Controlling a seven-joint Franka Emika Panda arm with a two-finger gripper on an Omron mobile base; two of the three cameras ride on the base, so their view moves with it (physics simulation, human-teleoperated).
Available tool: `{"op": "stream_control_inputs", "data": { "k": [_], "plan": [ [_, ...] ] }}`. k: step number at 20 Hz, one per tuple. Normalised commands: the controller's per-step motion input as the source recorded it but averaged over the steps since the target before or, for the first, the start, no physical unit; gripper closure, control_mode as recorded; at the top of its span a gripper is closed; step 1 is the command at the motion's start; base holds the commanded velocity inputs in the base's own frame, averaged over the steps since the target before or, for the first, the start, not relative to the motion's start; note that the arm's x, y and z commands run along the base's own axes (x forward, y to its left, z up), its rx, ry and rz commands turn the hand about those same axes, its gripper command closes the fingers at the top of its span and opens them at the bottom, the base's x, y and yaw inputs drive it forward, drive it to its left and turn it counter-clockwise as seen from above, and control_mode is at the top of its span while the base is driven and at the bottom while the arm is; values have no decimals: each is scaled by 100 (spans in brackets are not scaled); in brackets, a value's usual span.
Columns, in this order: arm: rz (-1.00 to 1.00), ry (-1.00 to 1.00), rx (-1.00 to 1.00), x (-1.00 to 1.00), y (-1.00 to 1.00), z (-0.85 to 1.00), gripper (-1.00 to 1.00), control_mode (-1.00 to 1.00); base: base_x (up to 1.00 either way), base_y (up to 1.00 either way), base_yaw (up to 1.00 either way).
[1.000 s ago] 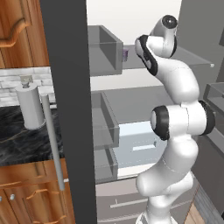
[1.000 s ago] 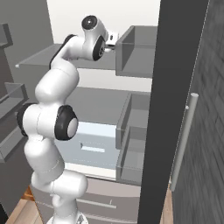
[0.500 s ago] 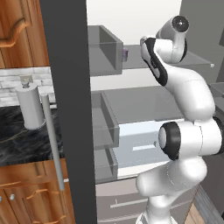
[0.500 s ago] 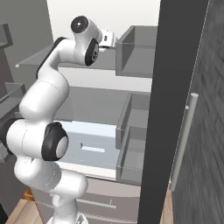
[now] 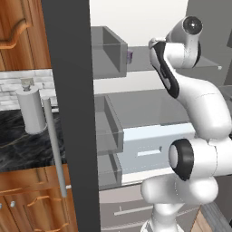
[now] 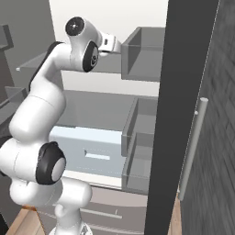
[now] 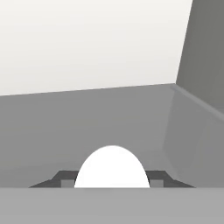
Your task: Pick the egg and butter from the fridge and place them by the bowl for mixing.
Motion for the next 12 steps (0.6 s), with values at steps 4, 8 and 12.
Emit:
{"op": "stream_control_inputs", "data": {
  "k": [4,8,12],
  "plan": [
    [0,0,0,-58,15,-2,100,-100,0,0,0],
    [-1,0,0,-80,17,-14,100,-100,0,0,0],
    [-2,0,0,-71,21,-38,100,-100,0,0,0]
  ]
}}
